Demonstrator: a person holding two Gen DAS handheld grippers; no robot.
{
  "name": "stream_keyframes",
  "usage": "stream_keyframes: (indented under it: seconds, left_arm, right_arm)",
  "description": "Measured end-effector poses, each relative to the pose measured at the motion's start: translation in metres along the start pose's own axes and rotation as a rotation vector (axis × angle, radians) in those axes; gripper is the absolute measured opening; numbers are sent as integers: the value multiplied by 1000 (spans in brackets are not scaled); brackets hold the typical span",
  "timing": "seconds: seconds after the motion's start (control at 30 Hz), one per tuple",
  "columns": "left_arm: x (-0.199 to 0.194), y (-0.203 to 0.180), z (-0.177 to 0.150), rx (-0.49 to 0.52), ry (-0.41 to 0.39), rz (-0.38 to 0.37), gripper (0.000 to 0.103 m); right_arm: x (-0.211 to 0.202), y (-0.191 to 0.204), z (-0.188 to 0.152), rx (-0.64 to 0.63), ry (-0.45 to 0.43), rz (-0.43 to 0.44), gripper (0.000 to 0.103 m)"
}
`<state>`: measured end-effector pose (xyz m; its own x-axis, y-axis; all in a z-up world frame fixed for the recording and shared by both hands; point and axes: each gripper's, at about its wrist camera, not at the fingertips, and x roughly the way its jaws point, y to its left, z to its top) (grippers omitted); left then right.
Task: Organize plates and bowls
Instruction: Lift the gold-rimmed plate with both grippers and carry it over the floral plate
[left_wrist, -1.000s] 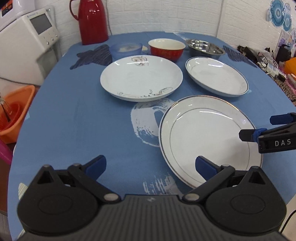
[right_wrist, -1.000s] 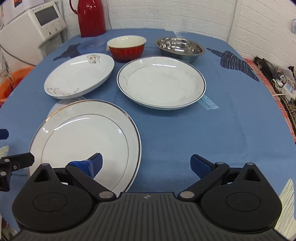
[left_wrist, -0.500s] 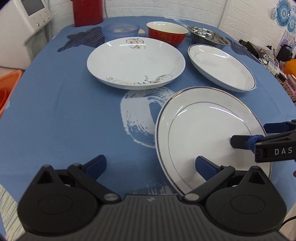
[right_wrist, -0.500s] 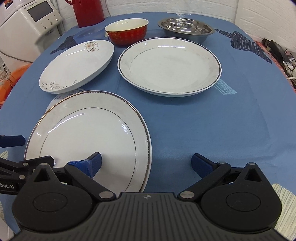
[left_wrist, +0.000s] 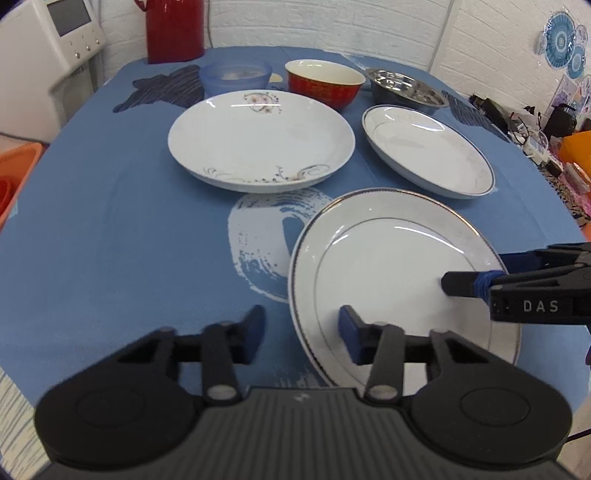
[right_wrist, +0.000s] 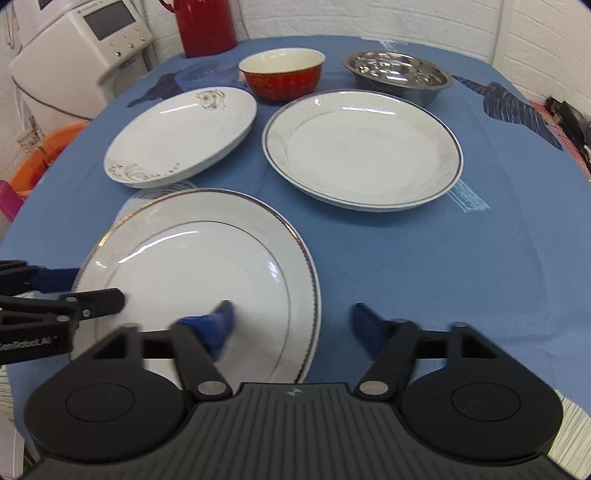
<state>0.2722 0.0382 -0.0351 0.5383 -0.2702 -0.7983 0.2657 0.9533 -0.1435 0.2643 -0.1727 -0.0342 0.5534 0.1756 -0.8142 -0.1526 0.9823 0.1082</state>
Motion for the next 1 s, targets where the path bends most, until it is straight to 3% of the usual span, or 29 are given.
stream_keyframes:
  seconds: [0.27, 0.43, 0.77, 1.0]
  left_arm:
    - [-1, 6, 3, -43, 41, -51, 17]
    - [-10, 25, -5, -41, 47, -59, 15]
    - [-59, 104, -17, -91, 10, 79, 15]
    - [-50, 129, -26, -129, 34, 95, 17]
  right_arm:
    - [-4, -3, 0, 80, 23, 42, 21]
    - [-4, 13, -7, 99, 25, 106, 27]
    - [8, 97, 4, 34, 44, 288, 32]
    - [26, 122, 7, -8, 70, 296, 35]
